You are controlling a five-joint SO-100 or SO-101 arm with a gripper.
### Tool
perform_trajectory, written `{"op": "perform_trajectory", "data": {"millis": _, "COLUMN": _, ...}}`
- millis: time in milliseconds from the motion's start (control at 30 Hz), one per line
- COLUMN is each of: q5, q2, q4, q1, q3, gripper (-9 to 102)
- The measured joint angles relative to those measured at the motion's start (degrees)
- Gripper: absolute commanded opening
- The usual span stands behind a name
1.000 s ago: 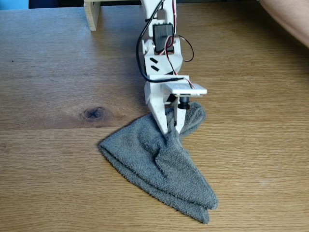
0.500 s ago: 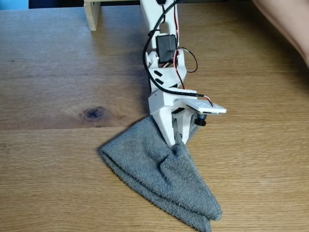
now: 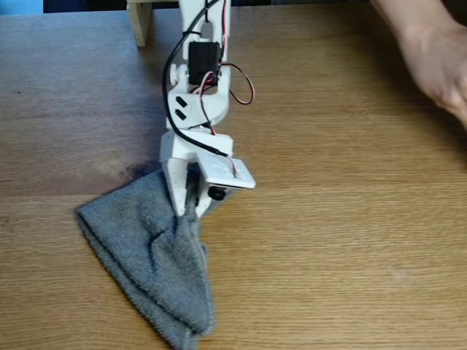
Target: Clean the area in front of the robot
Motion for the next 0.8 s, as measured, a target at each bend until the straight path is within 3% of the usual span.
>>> {"op": "perform_trajectory", "data": {"millis": 200, "q5": 6.15, "q2": 6.24, "q4": 0.88, "q1": -2.81, "q3": 6.86, "gripper": 0}}
{"op": "perform_trajectory", "data": {"millis": 467, "q5": 14.33, "q2": 12.74, "q4": 1.23, "q1": -16.26, "q3": 14.33, "gripper": 0}}
{"op": "perform_trajectory", "data": {"millis": 633, "q5": 16.08, "q2": 13.27, "q4": -1.05, "q1": -24.35, "q3": 15.38, "gripper": 0}}
{"op": "perform_trajectory", "data": {"millis": 800, "q5": 14.85, "q2": 13.27, "q4": -5.19, "q1": -24.17, "q3": 15.47, "gripper": 0}}
